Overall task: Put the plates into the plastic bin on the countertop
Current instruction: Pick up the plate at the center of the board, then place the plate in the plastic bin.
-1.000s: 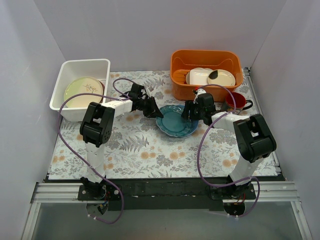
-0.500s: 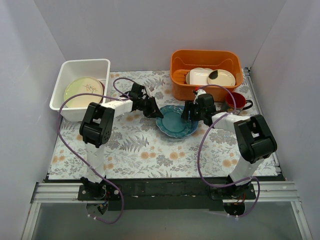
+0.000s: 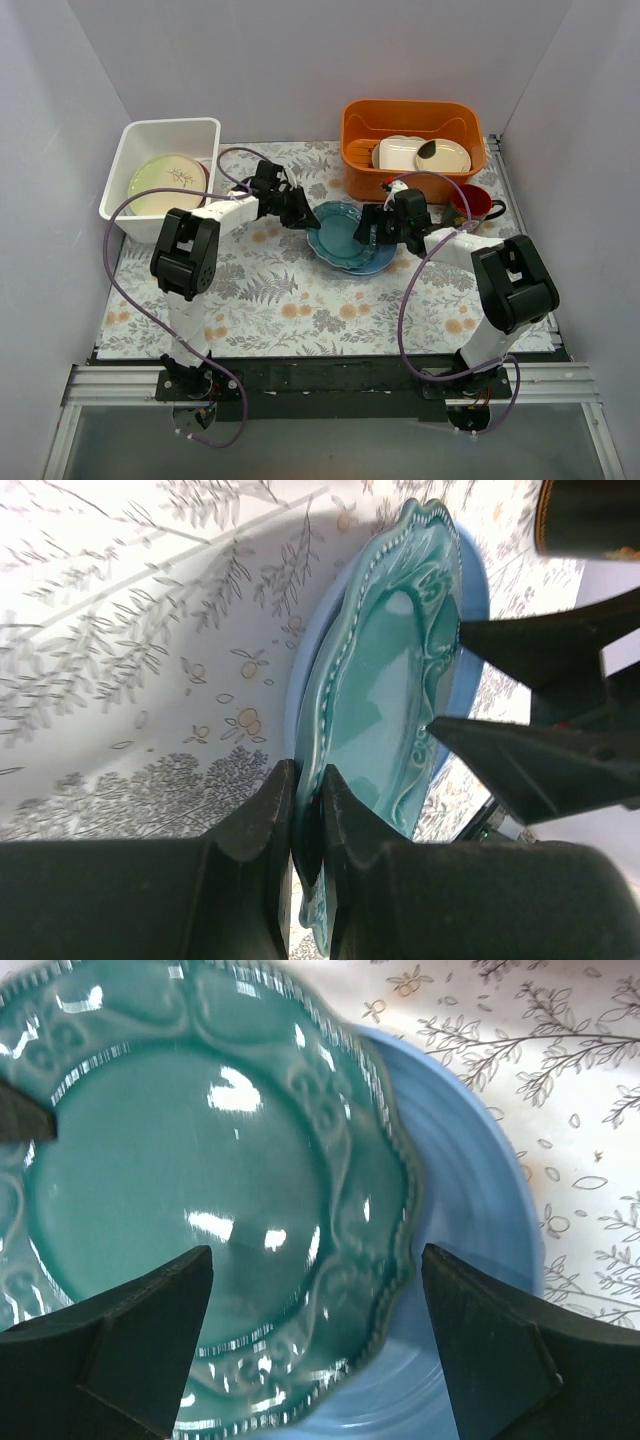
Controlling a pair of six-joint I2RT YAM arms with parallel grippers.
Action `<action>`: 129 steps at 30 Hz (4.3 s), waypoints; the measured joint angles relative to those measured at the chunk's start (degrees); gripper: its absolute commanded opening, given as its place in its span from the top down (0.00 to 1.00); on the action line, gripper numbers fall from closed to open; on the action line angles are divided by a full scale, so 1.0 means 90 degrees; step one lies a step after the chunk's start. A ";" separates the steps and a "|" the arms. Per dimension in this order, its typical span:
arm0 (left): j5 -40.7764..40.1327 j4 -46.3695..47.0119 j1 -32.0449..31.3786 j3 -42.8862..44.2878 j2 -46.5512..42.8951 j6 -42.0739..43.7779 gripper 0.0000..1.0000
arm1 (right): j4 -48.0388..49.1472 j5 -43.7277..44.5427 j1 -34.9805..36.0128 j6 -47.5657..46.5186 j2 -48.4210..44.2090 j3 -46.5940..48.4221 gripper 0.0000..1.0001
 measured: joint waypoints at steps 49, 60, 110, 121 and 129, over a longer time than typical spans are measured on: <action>0.0408 0.1141 0.2033 -0.0930 -0.2045 -0.0648 1.00 | 0.0095 -0.0029 0.0024 0.0097 -0.0238 -0.0109 0.04; 0.0318 0.1353 0.2135 -0.1037 -0.2351 -0.0668 1.00 | 0.0092 -0.0117 0.0024 0.0117 -0.0117 -0.0109 0.04; 0.0121 0.1933 0.4112 -0.1710 -0.2905 -0.1328 1.00 | 0.0333 -0.0408 0.0024 0.0170 0.0262 -0.0095 0.07; 0.0109 0.2149 0.4510 -0.2018 -0.3235 -0.1564 1.00 | 0.0381 -0.0459 0.0024 0.0168 0.0345 -0.0022 0.06; 0.0012 0.2375 0.4896 -0.2222 -0.3298 -0.1804 1.00 | 0.0386 -0.0503 0.0024 0.0168 0.0369 0.0000 0.06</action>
